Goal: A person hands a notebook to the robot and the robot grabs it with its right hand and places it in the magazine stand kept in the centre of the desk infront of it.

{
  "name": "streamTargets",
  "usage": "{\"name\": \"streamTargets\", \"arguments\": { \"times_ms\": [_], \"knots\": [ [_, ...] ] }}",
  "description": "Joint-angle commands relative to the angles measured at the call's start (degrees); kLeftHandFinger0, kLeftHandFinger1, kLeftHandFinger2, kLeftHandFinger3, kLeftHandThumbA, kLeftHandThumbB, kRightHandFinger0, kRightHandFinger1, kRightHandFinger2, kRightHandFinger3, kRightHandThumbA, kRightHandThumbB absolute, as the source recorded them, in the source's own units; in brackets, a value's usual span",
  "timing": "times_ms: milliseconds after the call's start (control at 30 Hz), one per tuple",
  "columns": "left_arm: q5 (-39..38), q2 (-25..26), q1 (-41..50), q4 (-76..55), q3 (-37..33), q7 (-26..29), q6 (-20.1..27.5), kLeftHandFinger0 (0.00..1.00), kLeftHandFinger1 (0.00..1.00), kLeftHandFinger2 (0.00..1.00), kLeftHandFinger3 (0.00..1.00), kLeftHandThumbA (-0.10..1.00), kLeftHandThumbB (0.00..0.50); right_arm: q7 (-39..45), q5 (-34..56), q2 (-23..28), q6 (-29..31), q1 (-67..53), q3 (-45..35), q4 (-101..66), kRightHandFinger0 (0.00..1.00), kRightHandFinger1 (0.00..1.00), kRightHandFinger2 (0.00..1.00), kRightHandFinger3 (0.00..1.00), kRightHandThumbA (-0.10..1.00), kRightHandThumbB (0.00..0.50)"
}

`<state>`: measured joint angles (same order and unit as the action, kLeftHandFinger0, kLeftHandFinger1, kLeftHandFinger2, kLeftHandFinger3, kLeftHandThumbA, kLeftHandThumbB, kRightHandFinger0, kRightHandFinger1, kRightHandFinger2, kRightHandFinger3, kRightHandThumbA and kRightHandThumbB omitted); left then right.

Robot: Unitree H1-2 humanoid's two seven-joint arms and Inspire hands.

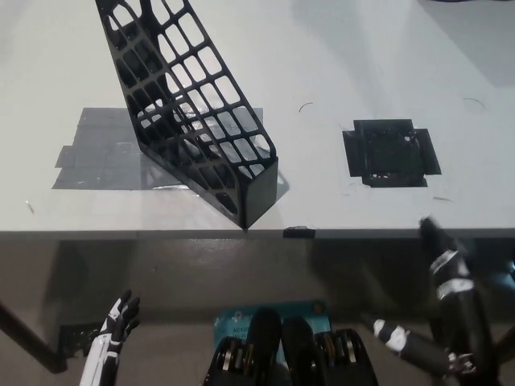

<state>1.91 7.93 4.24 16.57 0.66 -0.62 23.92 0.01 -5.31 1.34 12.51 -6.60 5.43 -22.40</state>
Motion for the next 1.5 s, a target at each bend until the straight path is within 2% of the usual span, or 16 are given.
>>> {"name": "streamTargets", "arguments": {
  "times_ms": [0, 100, 333, 367, 400, 467, 533, 567, 600, 633, 867, 1033, 1167, 1267, 1467],
  "knots": [
    [1.1, 1.0, -0.3, -0.7, 0.0, 2.0, 3.0, 0.99, 1.0, 1.0, 1.0, 1.0, 0.5, -0.5, 2.3, -0.6, 0.5, 2.7, -1.2, -4.4, 1.0, 1.0, 1.0, 1.0, 1.0, 0.229],
    [1.0, 1.2, -0.2, -1.0, -0.1, 1.8, 3.0, 0.99, 1.0, 1.0, 1.0, 1.0, 0.5, -0.7, 3.5, -1.0, -0.6, 4.0, -1.9, -5.8, 1.0, 1.0, 1.0, 1.0, 0.99, 0.268],
    [1.2, 1.3, -0.1, -1.0, -0.3, 1.9, 3.0, 1.0, 1.0, 1.0, 1.0, 1.0, 0.5, -1.4, 2.7, -1.3, -2.7, 8.8, -3.9, -4.8, 1.0, 1.0, 1.0, 1.0, 0.98, 0.242],
    [1.0, 1.3, -0.1, -0.8, -0.4, 1.8, 3.0, 1.0, 1.0, 1.0, 1.0, 1.0, 0.5, -1.6, 3.2, -1.3, -3.8, 10.4, -4.5, -4.1, 1.0, 1.0, 1.0, 1.0, 0.98, 0.219],
    [0.9, 1.2, -0.2, -0.7, -0.5, 1.8, 3.0, 1.0, 1.0, 1.0, 1.0, 1.0, 0.5, -1.6, 3.7, -1.3, -4.3, 11.1, -4.8, -3.8, 1.0, 1.0, 1.0, 1.0, 0.98, 0.218],
    [1.1, 1.2, -0.2, -0.8, -0.5, 2.1, 3.0, 1.0, 1.0, 1.0, 1.0, 1.0, 0.5, -2.2, 3.7, -1.7, -6.2, 12.9, -5.9, -2.9, 1.0, 1.0, 1.0, 1.0, 0.97, 0.251],
    [2.6, 1.4, -0.3, -0.9, -1.1, 3.5, 3.0, 1.0, 1.0, 1.0, 1.0, 1.0, 0.5, -2.6, 3.7, -2.0, -8.0, 15.5, -6.8, -1.5, 1.0, 1.0, 1.0, 1.0, 0.97, 0.251],
    [2.5, 1.4, -0.3, -0.9, -1.1, 3.4, 3.0, 1.0, 1.0, 1.0, 1.0, 1.0, 0.5, -2.6, 3.5, -1.8, -8.1, 16.4, -7.1, -0.7, 1.0, 1.0, 1.0, 1.0, 0.97, 0.246],
    [2.3, 1.4, -0.3, -0.8, -1.1, 3.3, 3.0, 0.99, 1.0, 1.0, 1.0, 1.0, 0.5, -2.6, 3.5, -1.8, -8.2, 16.7, -7.3, -0.4, 1.0, 1.0, 1.0, 1.0, 0.97, 0.214],
    [2.3, 1.4, -0.3, -0.8, -1.2, 3.5, 3.0, 0.99, 1.0, 1.0, 1.0, 1.0, 0.5, -2.8, 3.7, -1.8, -8.2, 17.9, -7.7, 0.6, 1.0, 1.0, 1.0, 1.0, 0.95, 0.24],
    [1.8, 1.4, -0.1, -1.0, -1.4, 3.2, 3.0, 0.99, 1.0, 1.0, 1.0, 1.0, 0.5, -3.7, 4.2, -2.0, -8.4, 23.2, -9.7, 6.2, 1.0, 1.0, 1.0, 1.0, 0.96, 0.245],
    [3.0, 1.7, -0.1, -0.9, -2.1, 4.2, 3.0, 0.99, 1.0, 1.0, 1.0, 1.0, 0.5, -4.3, 5.7, -2.8, -10.5, 26.1, -10.7, 8.6, 1.0, 1.0, 1.0, 1.0, 0.95, 0.241],
    [2.8, 1.8, 0.1, -1.2, -2.1, 4.2, 3.0, 0.98, 1.0, 1.0, 1.0, 1.0, 0.5, -4.9, 5.3, -3.0, -9.2, 28.3, -11.4, 11.7, 1.0, 1.0, 1.0, 1.0, 1.0, 0.254],
    [2.9, 1.9, -0.3, -1.0, -2.3, 4.5, 3.0, 0.98, 1.0, 1.0, 1.0, 1.0, 0.5, -5.2, 4.9, -3.0, -7.5, 30.6, -11.4, 14.3, 1.0, 1.0, 1.0, 1.0, 1.0, 0.209],
    [3.3, 2.5, -0.8, -0.9, -3.1, 5.2, 3.0, 0.98, 1.0, 1.0, 1.0, 1.0, 0.5, -5.2, 4.5, -3.1, -7.2, 33.4, -10.9, 16.1, 1.0, 1.0, 1.0, 1.0, 1.0, 0.198]
  ]
}}
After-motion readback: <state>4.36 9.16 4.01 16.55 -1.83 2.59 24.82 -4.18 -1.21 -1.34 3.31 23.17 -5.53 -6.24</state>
